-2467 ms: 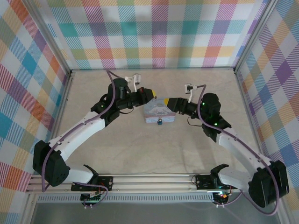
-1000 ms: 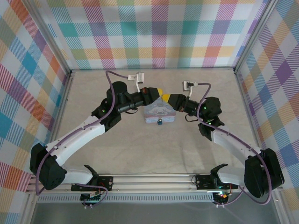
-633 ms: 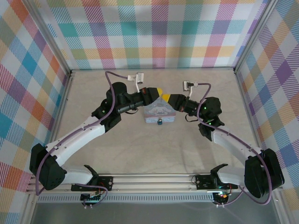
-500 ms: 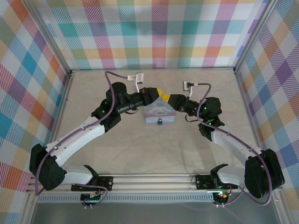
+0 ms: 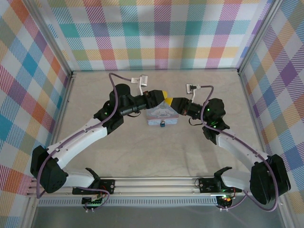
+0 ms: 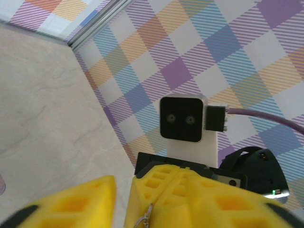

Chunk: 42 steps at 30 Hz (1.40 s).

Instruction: Unlock the padlock with the key

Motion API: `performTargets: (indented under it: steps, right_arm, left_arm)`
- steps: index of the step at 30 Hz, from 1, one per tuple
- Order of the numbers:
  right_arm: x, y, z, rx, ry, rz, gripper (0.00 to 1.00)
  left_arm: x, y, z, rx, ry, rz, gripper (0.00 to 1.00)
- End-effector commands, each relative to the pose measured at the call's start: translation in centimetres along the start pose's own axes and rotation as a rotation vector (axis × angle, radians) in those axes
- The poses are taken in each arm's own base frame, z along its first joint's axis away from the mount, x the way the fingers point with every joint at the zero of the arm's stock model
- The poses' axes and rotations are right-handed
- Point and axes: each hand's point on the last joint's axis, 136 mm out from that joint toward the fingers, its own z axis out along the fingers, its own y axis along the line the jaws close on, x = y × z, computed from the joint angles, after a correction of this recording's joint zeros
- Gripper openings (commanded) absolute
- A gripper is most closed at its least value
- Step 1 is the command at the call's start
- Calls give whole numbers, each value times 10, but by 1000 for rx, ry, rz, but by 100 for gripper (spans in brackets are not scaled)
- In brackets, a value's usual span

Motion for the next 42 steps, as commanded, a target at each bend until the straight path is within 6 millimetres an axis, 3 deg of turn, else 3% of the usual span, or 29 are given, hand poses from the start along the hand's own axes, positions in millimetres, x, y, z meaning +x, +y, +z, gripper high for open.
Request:
performTargets:
  steps: [1,7,15,21,26,32,35,42]
  right_arm:
    - [-4,12,-8,19,-8,-80,0]
    - [-3,-13,-31,200,-25,-102,0]
    - [-12,-80,-70,570,-96,-171,0]
    - [-27,-133,-91,833,-135,-232,0]
    - [-38,-173,-96,959,-154,-241,0]
    - [-50,-223,-99,1064,-162,-214,0]
    - [-55,-245,-95,1081,-147,-203,0]
    - [-55,-286,-77,1092,-78,-157,0]
  left_arm:
    - [-7,-11,-17,-28,-32,59,59]
    - [12,29,-40,-196,-18,72,67]
    - [44,131,-55,-538,32,34,76]
    - [38,187,-39,-633,6,-16,83]
    - [22,230,-16,-662,-20,-75,84]
    - [17,279,12,-697,0,-131,84]
    - [14,294,20,-699,-3,-157,84]
    - [5,306,38,-689,1,-166,83]
